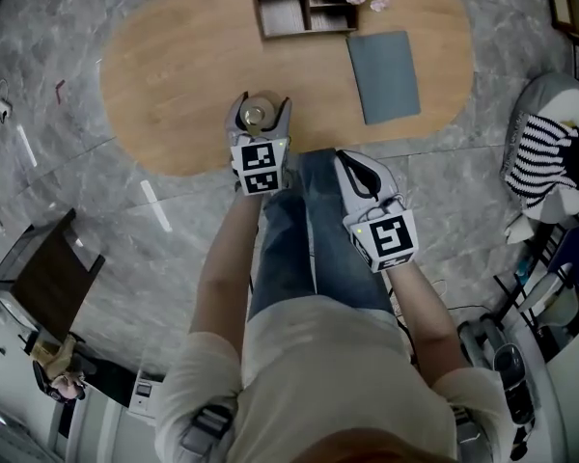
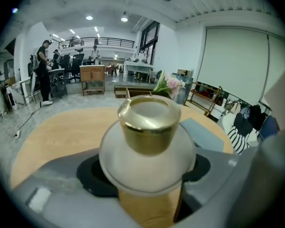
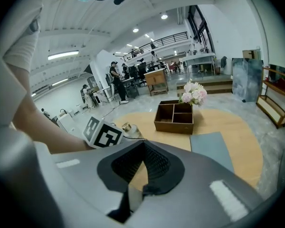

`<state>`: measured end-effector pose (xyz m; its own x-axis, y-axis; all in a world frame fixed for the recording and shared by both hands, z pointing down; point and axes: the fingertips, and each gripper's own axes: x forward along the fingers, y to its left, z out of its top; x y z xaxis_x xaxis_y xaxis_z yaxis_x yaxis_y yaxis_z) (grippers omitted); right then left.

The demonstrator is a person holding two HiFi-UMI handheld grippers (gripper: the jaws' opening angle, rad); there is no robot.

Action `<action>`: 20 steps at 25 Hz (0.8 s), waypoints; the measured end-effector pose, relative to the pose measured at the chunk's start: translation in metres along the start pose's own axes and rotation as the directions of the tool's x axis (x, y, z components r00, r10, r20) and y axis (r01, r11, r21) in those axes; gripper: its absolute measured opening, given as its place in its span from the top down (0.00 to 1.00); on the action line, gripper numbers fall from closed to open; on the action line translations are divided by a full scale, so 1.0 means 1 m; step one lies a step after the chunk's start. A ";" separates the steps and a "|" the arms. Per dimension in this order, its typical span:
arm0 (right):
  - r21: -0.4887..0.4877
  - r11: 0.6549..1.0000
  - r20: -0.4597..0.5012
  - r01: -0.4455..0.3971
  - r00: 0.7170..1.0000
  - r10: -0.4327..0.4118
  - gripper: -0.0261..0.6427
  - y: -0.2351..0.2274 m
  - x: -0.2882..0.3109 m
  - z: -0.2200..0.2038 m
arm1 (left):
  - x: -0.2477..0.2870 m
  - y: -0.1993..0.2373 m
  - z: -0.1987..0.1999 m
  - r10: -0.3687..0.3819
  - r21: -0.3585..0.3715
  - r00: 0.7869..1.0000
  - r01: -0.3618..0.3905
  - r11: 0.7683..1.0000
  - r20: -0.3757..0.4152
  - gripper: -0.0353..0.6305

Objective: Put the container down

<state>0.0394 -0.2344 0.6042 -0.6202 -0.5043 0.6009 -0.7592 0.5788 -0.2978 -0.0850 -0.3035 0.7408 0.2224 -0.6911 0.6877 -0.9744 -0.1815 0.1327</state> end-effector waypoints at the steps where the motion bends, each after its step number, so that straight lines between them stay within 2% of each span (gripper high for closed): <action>1: 0.006 1.000 -0.008 -0.006 1.000 0.006 0.96 -0.002 0.003 -0.004 | 0.008 0.000 -0.004 0.005 0.012 1.000 -0.005 1.000 -0.008 0.44; 11: 0.056 0.998 -0.045 -0.031 0.998 0.034 0.96 -0.021 0.027 -0.024 | 0.063 -0.003 -0.031 0.050 0.091 0.997 -0.044 0.995 -0.062 0.44; 15: 0.072 0.997 -0.052 -0.027 0.998 0.031 0.96 -0.028 0.031 -0.026 | 0.072 0.003 -0.043 0.081 0.087 0.994 -0.075 0.993 -0.078 0.44; 20: 0.081 0.996 -0.051 -0.032 0.998 0.036 0.96 -0.031 0.035 -0.025 | 0.078 0.006 -0.042 0.088 0.089 0.994 -0.082 0.993 -0.062 0.44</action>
<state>0.0464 -0.2541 0.6532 -0.6363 -0.4500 0.6266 -0.7525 0.5409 -0.3757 -0.0746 -0.3287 0.8248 0.1333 -0.6599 0.7394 -0.9825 -0.1859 0.0113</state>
